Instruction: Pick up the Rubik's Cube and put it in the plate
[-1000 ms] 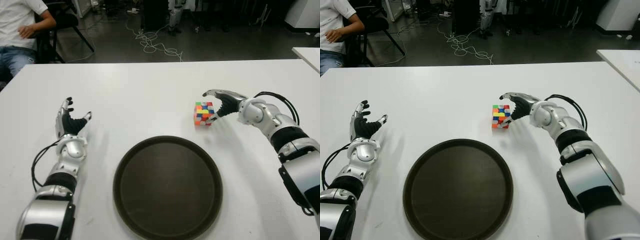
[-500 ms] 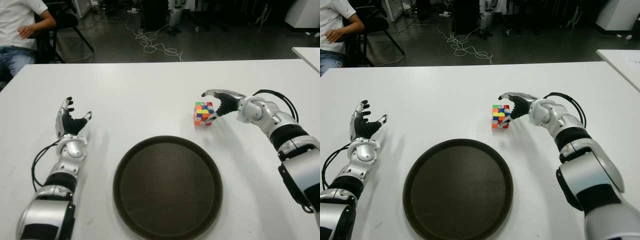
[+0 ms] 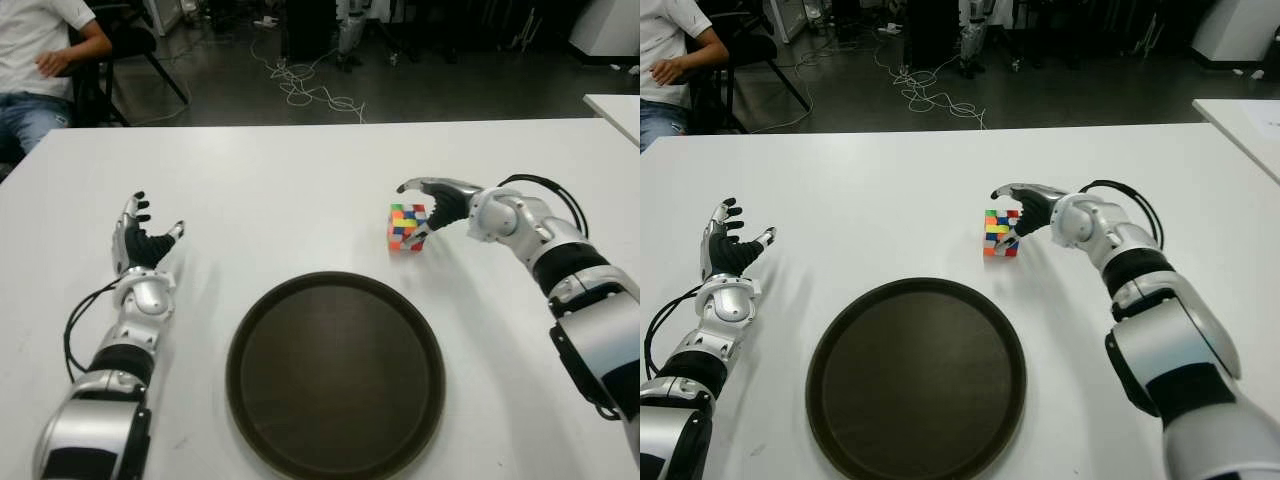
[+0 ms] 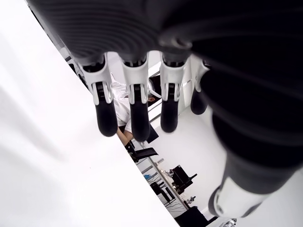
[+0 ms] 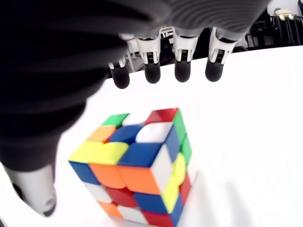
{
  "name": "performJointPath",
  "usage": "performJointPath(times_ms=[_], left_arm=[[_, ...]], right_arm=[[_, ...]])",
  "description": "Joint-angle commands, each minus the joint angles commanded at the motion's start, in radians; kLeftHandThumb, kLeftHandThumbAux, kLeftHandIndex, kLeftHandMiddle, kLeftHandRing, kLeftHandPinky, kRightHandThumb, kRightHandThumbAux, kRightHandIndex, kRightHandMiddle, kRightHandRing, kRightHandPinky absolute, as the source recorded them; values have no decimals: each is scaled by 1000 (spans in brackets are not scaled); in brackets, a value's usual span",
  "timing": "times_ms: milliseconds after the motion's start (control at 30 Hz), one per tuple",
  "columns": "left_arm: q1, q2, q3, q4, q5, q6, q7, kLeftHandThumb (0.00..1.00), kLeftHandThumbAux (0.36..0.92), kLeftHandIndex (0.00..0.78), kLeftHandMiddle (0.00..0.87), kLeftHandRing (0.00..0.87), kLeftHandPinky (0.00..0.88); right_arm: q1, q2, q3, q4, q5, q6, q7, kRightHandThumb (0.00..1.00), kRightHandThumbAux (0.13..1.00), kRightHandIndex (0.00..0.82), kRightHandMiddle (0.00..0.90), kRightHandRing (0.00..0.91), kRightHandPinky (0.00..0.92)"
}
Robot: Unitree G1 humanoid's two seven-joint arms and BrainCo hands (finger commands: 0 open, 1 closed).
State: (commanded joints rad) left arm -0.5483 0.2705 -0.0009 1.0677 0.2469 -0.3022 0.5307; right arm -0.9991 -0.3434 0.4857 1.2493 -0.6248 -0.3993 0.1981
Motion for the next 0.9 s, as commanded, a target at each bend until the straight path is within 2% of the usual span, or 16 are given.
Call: performJointPath(times_ms=[267, 467, 700, 900], left_arm=[[2, 1, 1, -1, -4, -6, -6, 240, 766, 112, 180, 189, 228], [2, 3, -6, -2, 5, -1, 0, 226, 767, 105, 173, 176, 204], [1, 1, -6, -5, 4, 15, 4, 204, 755, 104, 175, 184, 228], [0, 1, -4, -4, 1, 16, 2, 223, 761, 105, 175, 183, 213]], right_arm=[[-18, 28, 30, 33, -41, 32, -65, 0, 625, 0, 0, 0, 0], [-23, 36, 19, 44, -29, 40, -55, 0, 632, 0, 0, 0, 0], [-29, 44, -4, 52, -7, 59, -36, 0, 663, 0, 0, 0, 0], [-28, 51, -14, 71, -4, 78, -76, 0, 660, 0, 0, 0, 0]])
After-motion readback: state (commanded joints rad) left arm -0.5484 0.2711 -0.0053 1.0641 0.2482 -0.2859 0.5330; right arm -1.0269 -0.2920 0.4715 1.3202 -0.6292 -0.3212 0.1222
